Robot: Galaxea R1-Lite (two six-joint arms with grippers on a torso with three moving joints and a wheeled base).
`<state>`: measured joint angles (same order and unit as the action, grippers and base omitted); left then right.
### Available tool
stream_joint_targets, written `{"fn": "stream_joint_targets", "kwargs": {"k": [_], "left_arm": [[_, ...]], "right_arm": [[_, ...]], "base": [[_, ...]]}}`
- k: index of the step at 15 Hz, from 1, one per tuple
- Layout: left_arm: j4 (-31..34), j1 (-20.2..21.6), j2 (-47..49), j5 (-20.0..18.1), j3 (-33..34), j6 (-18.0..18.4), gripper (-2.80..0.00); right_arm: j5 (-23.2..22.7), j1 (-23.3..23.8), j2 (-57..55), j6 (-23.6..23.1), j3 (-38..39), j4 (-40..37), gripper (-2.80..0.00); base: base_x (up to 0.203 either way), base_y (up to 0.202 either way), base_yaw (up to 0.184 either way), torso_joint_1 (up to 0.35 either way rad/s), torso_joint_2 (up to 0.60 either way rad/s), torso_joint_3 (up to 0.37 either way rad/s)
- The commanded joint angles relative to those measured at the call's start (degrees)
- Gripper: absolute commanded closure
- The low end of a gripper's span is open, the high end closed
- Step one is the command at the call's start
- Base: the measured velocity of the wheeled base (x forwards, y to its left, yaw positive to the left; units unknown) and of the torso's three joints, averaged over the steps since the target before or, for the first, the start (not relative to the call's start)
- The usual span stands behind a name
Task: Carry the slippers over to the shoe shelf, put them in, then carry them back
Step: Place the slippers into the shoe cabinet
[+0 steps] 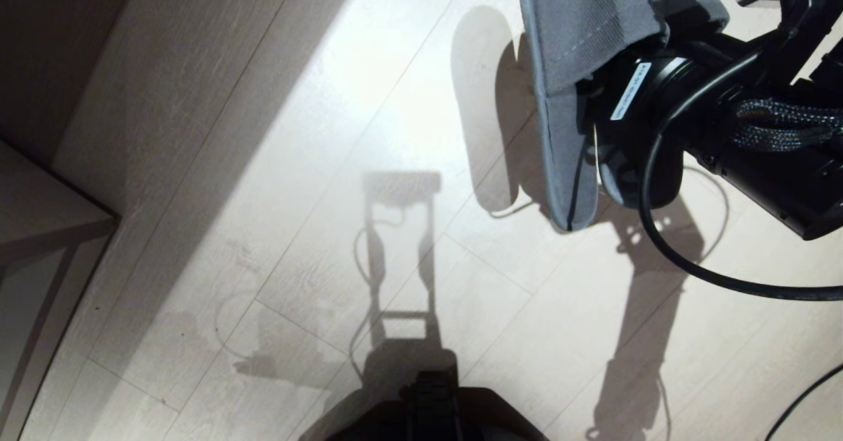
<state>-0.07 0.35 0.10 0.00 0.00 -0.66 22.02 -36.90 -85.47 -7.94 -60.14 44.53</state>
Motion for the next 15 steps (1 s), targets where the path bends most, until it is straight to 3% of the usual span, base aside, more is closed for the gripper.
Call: {"fn": "stream_joint_targets", "kwargs": {"k": [1, 7, 15], "left_arm": [[-0.01, 0.00, -0.01, 0.00, 0.00, 0.04, 0.00], [-0.06, 0.00, -0.01, 0.00, 0.00, -0.04, 0.00], [-0.03, 0.00, -0.01, 0.00, 0.00, 0.13, 0.00]], "right_arm": [[0.09, 0.55, 1.14, -0.03, 0.75, 0.32, 0.00], [0.23, 1.76, 3.52, 0.28, 2.38, 0.57, 0.00], [-0.60, 14.26, 18.75, 0.27, 12.86, -2.70, 0.00]], "base": [[0.000, 0.000, 0.000, 0.000, 0.00, 0.000], [0.000, 0.000, 0.000, 0.000, 0.00, 0.000], [0.000, 0.000, 0.000, 0.000, 0.00, 0.000]]}}
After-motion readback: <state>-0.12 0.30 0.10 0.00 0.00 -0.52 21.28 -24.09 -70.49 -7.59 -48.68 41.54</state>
